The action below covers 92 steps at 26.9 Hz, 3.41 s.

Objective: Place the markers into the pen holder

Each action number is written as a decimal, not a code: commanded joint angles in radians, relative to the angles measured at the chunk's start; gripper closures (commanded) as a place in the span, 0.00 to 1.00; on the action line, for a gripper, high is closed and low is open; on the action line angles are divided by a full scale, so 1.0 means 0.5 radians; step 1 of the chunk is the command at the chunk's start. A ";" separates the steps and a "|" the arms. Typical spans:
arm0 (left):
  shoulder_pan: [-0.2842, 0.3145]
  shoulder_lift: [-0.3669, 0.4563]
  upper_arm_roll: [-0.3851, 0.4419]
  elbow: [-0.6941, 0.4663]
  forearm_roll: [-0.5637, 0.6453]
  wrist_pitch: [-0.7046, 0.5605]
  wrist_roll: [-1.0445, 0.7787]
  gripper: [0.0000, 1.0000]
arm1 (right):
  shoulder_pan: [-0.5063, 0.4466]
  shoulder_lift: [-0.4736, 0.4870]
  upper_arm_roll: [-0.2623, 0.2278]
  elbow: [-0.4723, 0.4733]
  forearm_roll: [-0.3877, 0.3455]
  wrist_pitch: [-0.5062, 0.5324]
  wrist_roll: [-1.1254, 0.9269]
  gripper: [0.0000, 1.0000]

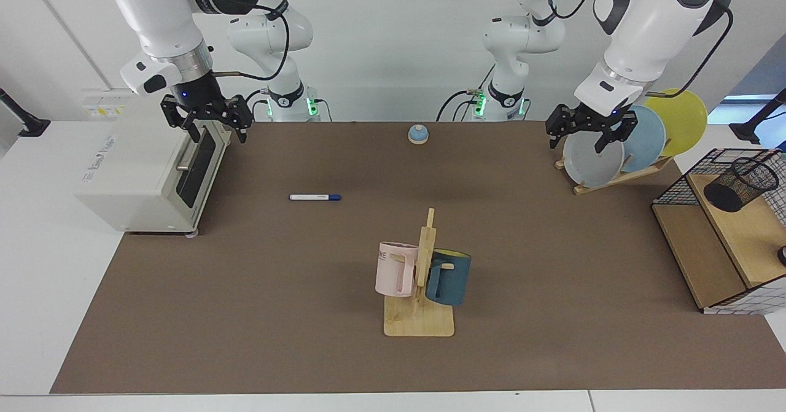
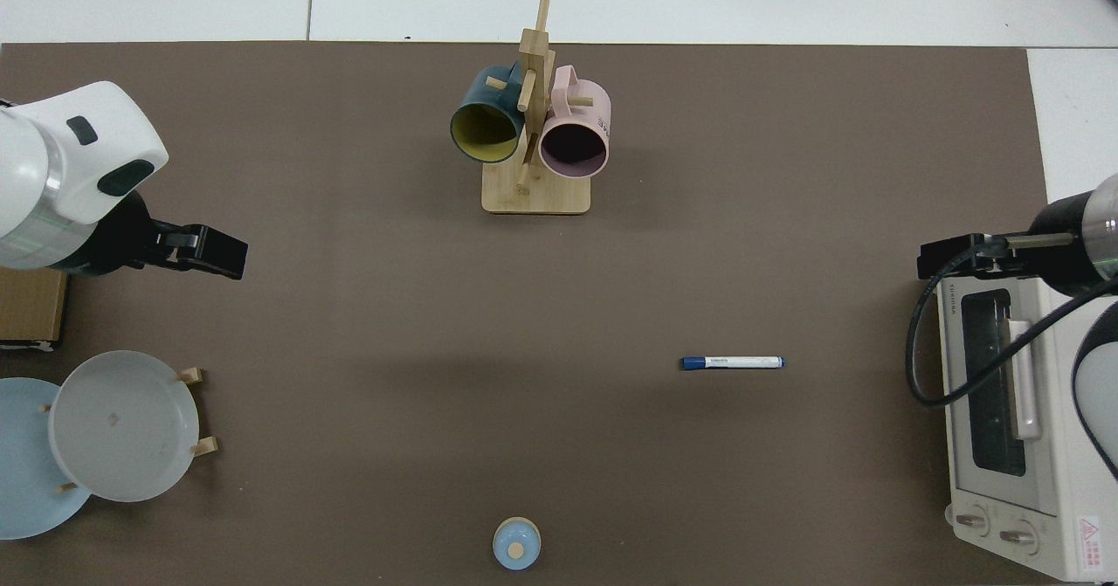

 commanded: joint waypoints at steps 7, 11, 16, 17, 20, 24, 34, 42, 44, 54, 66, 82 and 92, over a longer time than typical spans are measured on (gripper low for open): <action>-0.011 -0.133 0.007 -0.101 0.001 -0.015 -0.073 0.00 | -0.022 -0.042 -0.005 -0.044 0.014 -0.041 -0.064 0.00; -0.041 -0.161 0.004 -0.159 -0.002 0.007 -0.085 0.00 | -0.031 -0.039 0.001 -0.041 0.020 -0.017 -0.058 0.00; -0.039 -0.167 0.004 -0.180 -0.002 0.022 -0.070 0.00 | -0.028 -0.112 0.020 -0.142 0.023 -0.084 -0.034 0.00; -0.039 -0.170 0.007 -0.186 -0.002 0.025 -0.070 0.00 | -0.037 -0.146 0.017 -0.194 0.026 -0.048 -0.009 0.00; -0.042 -0.170 0.007 -0.187 -0.002 0.028 -0.063 0.00 | -0.037 -0.186 0.014 -0.311 0.023 0.106 0.299 0.00; -0.042 -0.167 0.007 -0.187 -0.002 0.025 -0.063 0.00 | -0.016 -0.183 0.017 -0.391 0.020 0.183 0.861 0.00; -0.039 -0.167 0.019 -0.196 0.001 0.040 -0.063 0.00 | 0.012 -0.064 0.020 -0.605 0.388 0.370 2.125 0.00; -0.014 -0.164 0.031 -0.202 -0.002 0.047 -0.057 0.00 | 0.031 0.084 0.020 -0.832 0.805 0.729 2.411 0.00; -0.014 -0.161 0.031 -0.202 0.001 0.062 -0.057 0.00 | 0.037 0.087 0.020 -0.885 0.879 0.772 2.415 0.00; -0.042 -0.142 0.102 -0.202 0.001 0.129 0.007 0.00 | -0.015 0.087 0.020 -1.124 1.106 0.895 2.323 0.00; -0.042 -0.139 0.099 -0.202 -0.002 0.126 0.007 0.00 | -0.104 0.151 0.020 -1.336 1.361 1.078 1.853 0.00; -0.042 -0.142 0.099 -0.223 -0.002 0.108 0.010 0.00 | -0.083 0.200 0.020 -1.455 1.582 1.229 1.620 0.00; -0.039 -0.145 0.102 -0.236 -0.005 0.105 0.013 0.00 | -0.071 0.231 0.020 -1.471 1.585 1.238 1.531 0.00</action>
